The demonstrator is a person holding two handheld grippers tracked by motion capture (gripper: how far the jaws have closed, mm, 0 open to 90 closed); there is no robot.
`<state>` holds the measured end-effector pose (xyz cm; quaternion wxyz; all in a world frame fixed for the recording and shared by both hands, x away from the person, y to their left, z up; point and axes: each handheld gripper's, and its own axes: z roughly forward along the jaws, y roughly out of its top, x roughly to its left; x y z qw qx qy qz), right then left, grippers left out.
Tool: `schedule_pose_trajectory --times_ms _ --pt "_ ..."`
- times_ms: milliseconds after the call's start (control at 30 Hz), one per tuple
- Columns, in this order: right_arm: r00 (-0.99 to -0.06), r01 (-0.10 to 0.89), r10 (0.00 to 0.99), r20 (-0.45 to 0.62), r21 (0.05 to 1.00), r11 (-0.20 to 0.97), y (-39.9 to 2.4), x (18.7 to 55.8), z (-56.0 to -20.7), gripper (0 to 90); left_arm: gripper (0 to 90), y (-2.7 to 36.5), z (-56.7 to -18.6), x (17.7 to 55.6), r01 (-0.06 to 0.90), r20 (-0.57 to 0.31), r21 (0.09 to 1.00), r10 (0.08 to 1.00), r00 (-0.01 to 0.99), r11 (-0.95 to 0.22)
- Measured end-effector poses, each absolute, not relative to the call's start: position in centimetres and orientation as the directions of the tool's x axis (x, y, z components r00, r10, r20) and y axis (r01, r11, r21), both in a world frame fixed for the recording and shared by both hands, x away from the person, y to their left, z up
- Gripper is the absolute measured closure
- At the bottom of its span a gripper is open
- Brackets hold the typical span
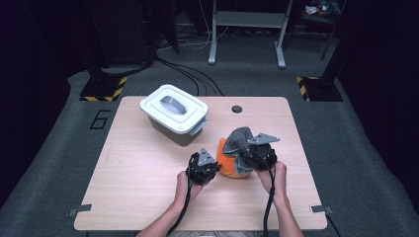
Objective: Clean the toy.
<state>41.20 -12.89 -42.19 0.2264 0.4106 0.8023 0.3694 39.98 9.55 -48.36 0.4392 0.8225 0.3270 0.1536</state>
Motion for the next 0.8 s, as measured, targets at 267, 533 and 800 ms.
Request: schedule_pose_trajectory --times_ms 267,533,800 --pt "-0.502 0.536 0.865 0.000 0.785 0.311 -15.6 40.9 -43.4 68.9 83.1 9.7 -48.5 40.0 0.407 -0.041 0.824 0.676 0.736 -0.394" --pt "-0.466 0.577 0.884 0.039 0.770 0.271 -17.5 40.9 -44.8 68.8 83.0 9.6 -48.5 40.0 0.403 -0.036 0.824 0.674 0.738 -0.397" --pt "-0.421 0.628 0.904 0.070 0.742 0.235 -18.9 41.3 -46.4 68.8 83.0 9.7 -48.6 40.0 0.406 -0.038 0.823 0.675 0.737 -0.397"
